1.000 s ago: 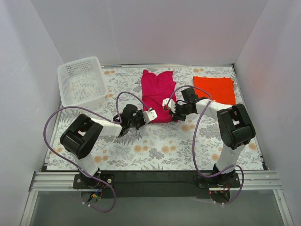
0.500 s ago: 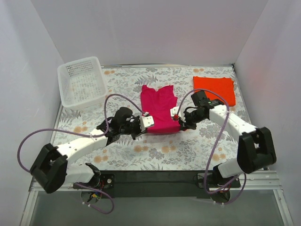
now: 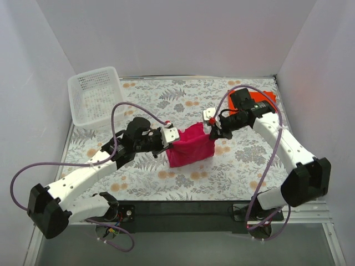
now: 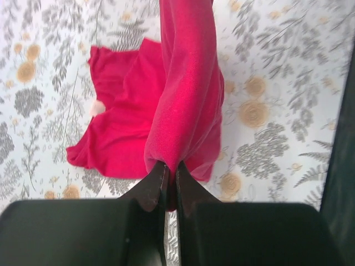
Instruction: Fold and stack the t-shirts
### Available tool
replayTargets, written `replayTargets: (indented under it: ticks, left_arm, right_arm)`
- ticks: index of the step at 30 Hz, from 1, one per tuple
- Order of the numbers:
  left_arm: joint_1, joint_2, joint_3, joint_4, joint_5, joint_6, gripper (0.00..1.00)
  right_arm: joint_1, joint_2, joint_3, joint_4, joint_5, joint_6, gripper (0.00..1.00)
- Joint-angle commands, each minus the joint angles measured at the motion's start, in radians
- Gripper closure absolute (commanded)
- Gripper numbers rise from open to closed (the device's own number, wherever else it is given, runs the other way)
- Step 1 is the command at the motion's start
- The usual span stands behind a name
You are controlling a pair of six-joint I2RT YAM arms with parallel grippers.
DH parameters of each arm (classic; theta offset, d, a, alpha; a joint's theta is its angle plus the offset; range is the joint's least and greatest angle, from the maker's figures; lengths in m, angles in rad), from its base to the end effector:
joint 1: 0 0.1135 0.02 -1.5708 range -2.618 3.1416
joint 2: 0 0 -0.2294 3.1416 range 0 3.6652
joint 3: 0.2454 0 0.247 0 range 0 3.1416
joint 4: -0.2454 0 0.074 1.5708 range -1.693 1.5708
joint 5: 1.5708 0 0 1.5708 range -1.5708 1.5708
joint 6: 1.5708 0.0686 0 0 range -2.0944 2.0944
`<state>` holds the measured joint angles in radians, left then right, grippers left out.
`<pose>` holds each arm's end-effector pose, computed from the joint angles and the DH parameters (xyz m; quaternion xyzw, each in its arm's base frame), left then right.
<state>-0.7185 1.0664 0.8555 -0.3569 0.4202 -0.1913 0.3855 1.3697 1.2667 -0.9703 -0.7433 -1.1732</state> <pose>0.1857 -0.1996 0.2494 0.3203 0.8018 -0.3709 0.3420 0.2402 0.1476 0.2639 -0.6983 0.5796 0.2370 0.3469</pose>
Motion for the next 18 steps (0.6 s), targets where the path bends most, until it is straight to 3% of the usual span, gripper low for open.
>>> replayTargets:
  ticks: [1, 10, 18]
  left_arm:
    - [0.042, 0.09, 0.019, -0.007, -0.093, 0.049, 1.0]
    - [0.174, 0.202, 0.022, 0.16, -0.112, 0.03, 1.0]
    - [0.215, 0.332, 0.082, 0.184, -0.046, 0.026, 1.0]
  right_arm:
    - [-0.008, 0.151, 0.088, 0.004, -0.01, 0.047, 0.99]
    - [-0.019, 0.414, 0.298, 0.058, 0.022, 0.136, 0.99]
    - [-0.025, 0.528, 0.411, 0.09, 0.053, 0.198, 0.99]
